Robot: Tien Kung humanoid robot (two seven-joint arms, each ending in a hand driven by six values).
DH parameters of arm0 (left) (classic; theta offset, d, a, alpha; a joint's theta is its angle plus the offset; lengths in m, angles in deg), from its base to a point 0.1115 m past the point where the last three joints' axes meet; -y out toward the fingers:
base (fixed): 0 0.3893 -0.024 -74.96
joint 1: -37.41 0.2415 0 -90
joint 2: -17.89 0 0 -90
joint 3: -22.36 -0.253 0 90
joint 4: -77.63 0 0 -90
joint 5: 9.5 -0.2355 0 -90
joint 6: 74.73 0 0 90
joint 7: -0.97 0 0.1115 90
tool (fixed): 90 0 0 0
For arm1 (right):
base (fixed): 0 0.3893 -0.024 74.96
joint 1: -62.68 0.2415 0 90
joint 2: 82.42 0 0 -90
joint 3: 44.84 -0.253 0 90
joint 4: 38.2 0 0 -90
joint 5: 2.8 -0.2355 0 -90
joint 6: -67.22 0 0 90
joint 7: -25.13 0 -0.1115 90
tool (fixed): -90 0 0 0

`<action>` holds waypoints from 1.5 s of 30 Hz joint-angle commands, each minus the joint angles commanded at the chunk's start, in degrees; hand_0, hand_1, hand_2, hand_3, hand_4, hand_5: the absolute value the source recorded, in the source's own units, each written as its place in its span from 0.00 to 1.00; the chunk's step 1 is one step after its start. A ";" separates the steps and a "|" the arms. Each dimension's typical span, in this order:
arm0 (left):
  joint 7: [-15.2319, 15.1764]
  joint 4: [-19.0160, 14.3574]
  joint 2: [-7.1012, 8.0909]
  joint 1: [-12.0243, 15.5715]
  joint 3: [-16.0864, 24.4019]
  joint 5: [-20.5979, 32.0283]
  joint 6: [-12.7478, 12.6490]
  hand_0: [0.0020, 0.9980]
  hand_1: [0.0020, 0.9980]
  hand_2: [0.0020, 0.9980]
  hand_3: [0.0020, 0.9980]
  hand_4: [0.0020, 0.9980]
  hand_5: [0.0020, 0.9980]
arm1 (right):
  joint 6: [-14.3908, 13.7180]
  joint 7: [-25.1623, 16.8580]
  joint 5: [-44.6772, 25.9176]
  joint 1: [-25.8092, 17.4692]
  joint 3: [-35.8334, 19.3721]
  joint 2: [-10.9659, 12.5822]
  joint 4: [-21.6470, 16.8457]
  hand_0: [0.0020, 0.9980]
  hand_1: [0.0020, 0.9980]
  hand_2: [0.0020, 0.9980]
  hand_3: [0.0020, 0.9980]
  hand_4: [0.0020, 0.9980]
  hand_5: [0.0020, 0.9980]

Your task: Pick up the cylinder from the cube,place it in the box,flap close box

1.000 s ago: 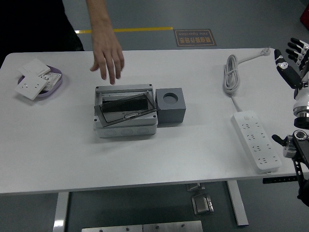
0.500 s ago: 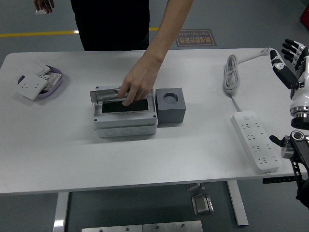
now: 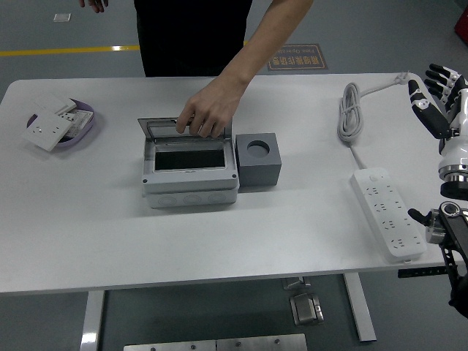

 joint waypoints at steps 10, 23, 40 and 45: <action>0.03 0.00 -0.58 0.46 -0.09 0.18 0.04 0.58 0.59 0.55 0.58 0.60 0.24 | 0.00 0.08 0.18 0.01 0.20 -0.09 0.07 0.78 0.71 0.72 0.68 0.77 0.30; 0.06 0.00 -1.05 0.64 -0.79 0.73 -0.24 0.58 0.59 0.55 0.58 0.60 0.24 | -0.04 0.07 -0.22 0.45 0.59 0.52 0.07 0.78 0.71 0.72 0.68 0.77 0.30; -0.26 0.00 -1.85 -0.48 -1.18 1.28 -0.25 0.58 0.59 0.55 0.58 0.60 0.23 | -0.28 -0.20 -0.54 0.95 -0.71 0.27 -0.01 0.78 0.71 0.72 0.68 0.76 0.30; -0.32 0.00 -1.75 -0.78 -0.94 1.04 -0.21 0.58 0.59 0.55 0.58 0.60 0.23 | -0.33 -0.31 -0.71 0.89 -0.73 0.23 0.05 0.79 0.71 0.72 0.68 0.76 0.29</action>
